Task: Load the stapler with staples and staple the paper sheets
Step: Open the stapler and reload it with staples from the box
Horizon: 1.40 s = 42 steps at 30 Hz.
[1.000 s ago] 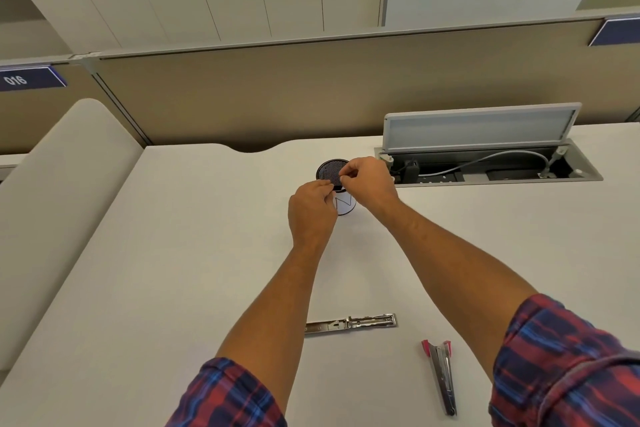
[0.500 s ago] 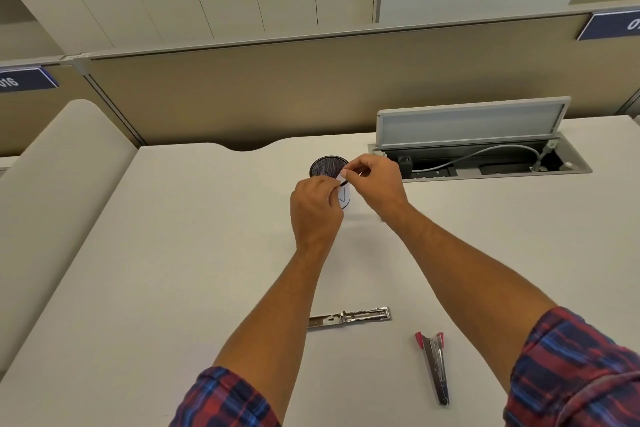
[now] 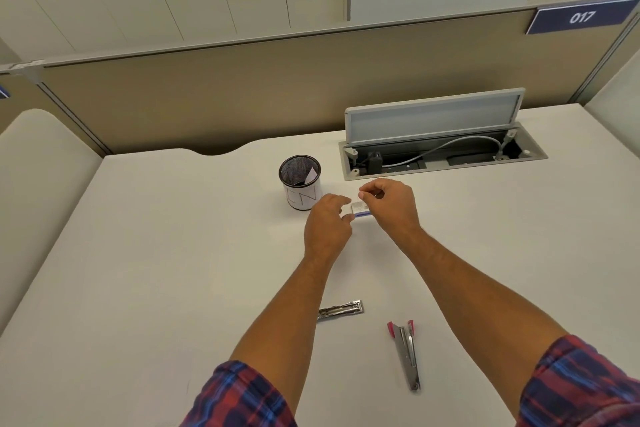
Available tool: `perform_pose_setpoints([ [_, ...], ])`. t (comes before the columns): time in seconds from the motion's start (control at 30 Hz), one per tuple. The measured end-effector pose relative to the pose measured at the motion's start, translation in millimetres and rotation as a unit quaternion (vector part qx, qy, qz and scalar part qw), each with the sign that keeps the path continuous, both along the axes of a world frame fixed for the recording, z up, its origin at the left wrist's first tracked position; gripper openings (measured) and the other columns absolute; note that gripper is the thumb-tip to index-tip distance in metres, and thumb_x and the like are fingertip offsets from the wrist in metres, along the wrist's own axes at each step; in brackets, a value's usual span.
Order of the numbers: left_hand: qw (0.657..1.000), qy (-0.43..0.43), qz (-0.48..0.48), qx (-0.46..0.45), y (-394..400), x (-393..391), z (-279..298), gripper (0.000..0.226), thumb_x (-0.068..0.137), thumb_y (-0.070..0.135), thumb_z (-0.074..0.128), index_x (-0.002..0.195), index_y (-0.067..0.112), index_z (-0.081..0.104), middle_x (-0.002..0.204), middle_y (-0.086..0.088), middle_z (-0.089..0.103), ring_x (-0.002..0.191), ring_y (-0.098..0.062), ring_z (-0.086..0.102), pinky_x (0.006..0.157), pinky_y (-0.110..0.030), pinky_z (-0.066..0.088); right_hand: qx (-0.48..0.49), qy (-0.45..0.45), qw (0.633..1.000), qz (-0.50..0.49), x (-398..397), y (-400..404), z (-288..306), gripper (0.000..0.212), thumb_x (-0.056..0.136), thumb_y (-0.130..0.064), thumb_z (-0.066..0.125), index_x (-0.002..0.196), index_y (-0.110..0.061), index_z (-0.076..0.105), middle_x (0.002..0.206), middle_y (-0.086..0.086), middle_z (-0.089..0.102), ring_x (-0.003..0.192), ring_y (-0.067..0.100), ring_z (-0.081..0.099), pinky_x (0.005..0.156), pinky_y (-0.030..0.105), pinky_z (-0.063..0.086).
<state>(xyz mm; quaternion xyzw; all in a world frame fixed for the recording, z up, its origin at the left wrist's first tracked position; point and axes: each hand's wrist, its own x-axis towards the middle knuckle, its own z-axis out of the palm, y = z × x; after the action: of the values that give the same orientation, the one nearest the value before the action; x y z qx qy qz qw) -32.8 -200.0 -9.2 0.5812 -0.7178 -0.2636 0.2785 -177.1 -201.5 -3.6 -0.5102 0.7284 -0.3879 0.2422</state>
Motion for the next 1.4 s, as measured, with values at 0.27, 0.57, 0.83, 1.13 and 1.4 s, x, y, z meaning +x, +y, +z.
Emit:
perform_pose_setpoints([
  [0.27,0.997,-0.040,-0.053,0.046,-2.3,-24.0,-17.9,0.061,0.089,0.011,0.076,0.145,0.009,0.052,0.146,-0.006,0.051,0.126,-0.026,0.056,0.105,-0.037,0.050,0.116,0.030,0.993,0.020,-26.9,9.9,-27.5,0.058,0.091,-0.027,0.078,0.144,-0.021,0.058,0.139,0.009,0.059,0.120,0.027,0.063,0.093,0.025,0.051],
  [0.57,0.996,-0.060,-0.052,0.046,-4.8,-29.1,-35.6,0.059,0.091,0.008,0.071,0.147,0.011,0.051,0.152,-0.004,0.048,0.132,-0.027,0.047,0.111,-0.031,0.037,0.131,0.025,0.990,0.037,-33.7,18.5,-38.7,0.052,0.093,-0.021,0.075,0.143,-0.017,0.059,0.130,0.007,0.058,0.098,0.017,0.061,0.087,0.024,0.049],
  [0.83,0.998,-0.034,-0.037,0.022,-5.8,-28.8,-34.7,0.039,0.085,0.001,0.073,0.123,0.003,0.066,0.127,-0.007,0.063,0.109,-0.025,0.062,0.090,-0.023,0.043,0.106,0.018,0.994,0.033,-31.0,22.2,-39.5,0.039,0.094,-0.020,0.074,0.131,-0.010,0.068,0.122,0.010,0.065,0.104,0.024,0.064,0.088,0.026,0.049],
  [1.13,0.999,-0.032,-0.023,0.011,-5.6,-29.0,-34.3,0.032,0.081,-0.001,0.073,0.111,0.009,0.072,0.113,-0.005,0.066,0.096,-0.024,0.065,0.080,-0.030,0.051,0.093,0.019,0.991,0.093,-39.2,24.4,-37.3,0.054,0.088,-0.008,0.078,0.139,-0.017,0.064,0.119,0.008,0.067,0.095,0.019,0.061,0.091,0.030,0.054],
  [1.4,0.999,-0.030,-0.022,0.009,-3.3,-28.4,-38.6,0.036,0.075,-0.005,0.071,0.106,0.013,0.070,0.107,-0.001,0.068,0.092,-0.021,0.063,0.076,-0.026,0.046,0.076,0.012,0.990,0.118,-49.6,25.7,-43.9,0.045,0.088,-0.015,0.080,0.132,-0.016,0.070,0.114,0.007,0.068,0.100,0.022,0.066,0.092,0.029,0.053],
])
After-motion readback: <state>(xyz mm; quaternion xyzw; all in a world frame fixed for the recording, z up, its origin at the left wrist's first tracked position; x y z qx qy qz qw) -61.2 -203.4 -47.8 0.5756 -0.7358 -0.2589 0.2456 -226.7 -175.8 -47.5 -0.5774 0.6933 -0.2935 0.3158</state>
